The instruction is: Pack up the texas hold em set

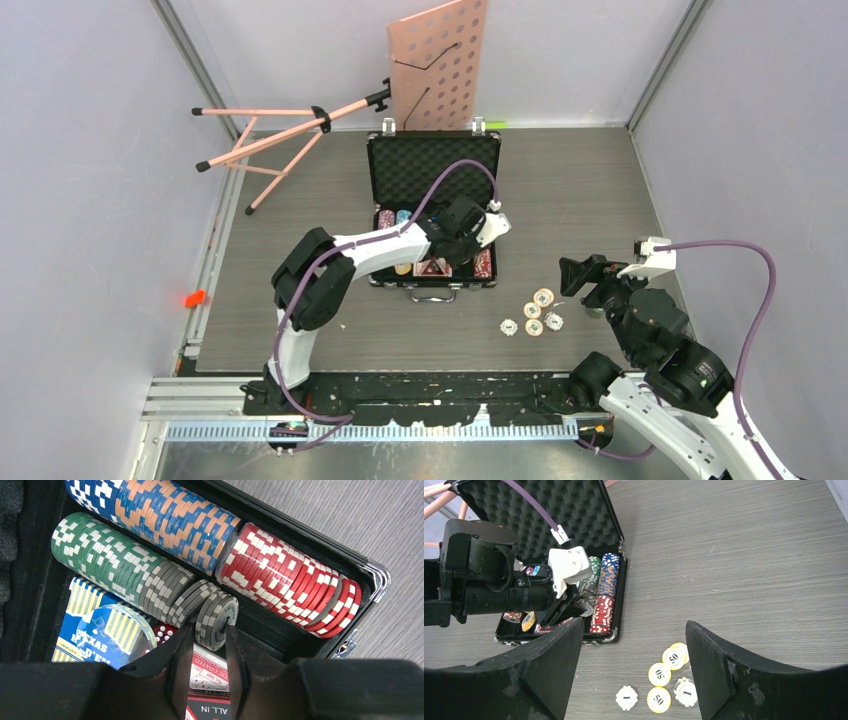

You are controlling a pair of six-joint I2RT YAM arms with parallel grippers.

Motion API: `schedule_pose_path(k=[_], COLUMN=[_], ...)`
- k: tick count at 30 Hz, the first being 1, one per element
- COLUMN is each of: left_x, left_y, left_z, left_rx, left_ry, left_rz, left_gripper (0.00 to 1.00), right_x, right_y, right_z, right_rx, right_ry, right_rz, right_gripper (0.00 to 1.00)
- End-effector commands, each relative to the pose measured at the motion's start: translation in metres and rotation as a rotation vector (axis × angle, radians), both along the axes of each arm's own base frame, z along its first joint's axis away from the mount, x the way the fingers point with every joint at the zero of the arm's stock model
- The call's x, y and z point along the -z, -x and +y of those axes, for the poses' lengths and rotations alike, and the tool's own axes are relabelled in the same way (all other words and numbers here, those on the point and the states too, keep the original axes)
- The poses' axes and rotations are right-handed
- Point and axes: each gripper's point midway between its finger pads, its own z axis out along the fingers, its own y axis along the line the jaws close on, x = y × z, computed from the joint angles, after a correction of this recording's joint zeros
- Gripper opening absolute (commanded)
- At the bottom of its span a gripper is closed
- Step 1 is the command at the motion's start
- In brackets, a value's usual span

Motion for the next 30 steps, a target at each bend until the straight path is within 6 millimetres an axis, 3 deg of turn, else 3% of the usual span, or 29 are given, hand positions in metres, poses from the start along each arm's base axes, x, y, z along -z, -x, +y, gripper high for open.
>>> schedule_pose_path(k=[1,4,7,15,22,27,30], left_x=[-0.045,-0.053,-0.061,-0.08,-0.095,-0.09,-0.082], left_y=[-0.024,-0.026,-0.026,-0.021,-0.003,0.018,0.026], left_z=[-0.007,-0.005,-0.004,0.001,0.009,0.009,0.005], left_rx=[-0.063,-0.075,-0.082,-0.093,-0.109,-0.149,-0.164], left_ry=[0.081,0.097,0.11,0.149,0.21,0.301,0.338], left_rz=[-0.119,-0.142,-0.154,-0.172,-0.139,-0.042,0.018], left_gripper=[0.33,0.35,0.44,0.49,0.5,0.41,0.27], right_x=[-0.006,-0.006,-0.005,0.004,0.034,0.066,0.079], right_y=[-0.003,-0.002,-0.003,-0.007,-0.011,-0.006,-0.002], right_z=[-0.001,0.0,0.001,0.003,0.014,0.012,0.01], right_rx=[0.016,0.013,0.012,0.045,0.112,0.257,0.309], right_ry=[-0.021,-0.023,-0.023,-0.023,0.0,0.047,0.1], right_rz=[-0.019,-0.016,-0.012,0.05,0.298,0.528,0.62], right_gripper=[0.8,0.8,0.81,0.82,0.82,0.83,0.84])
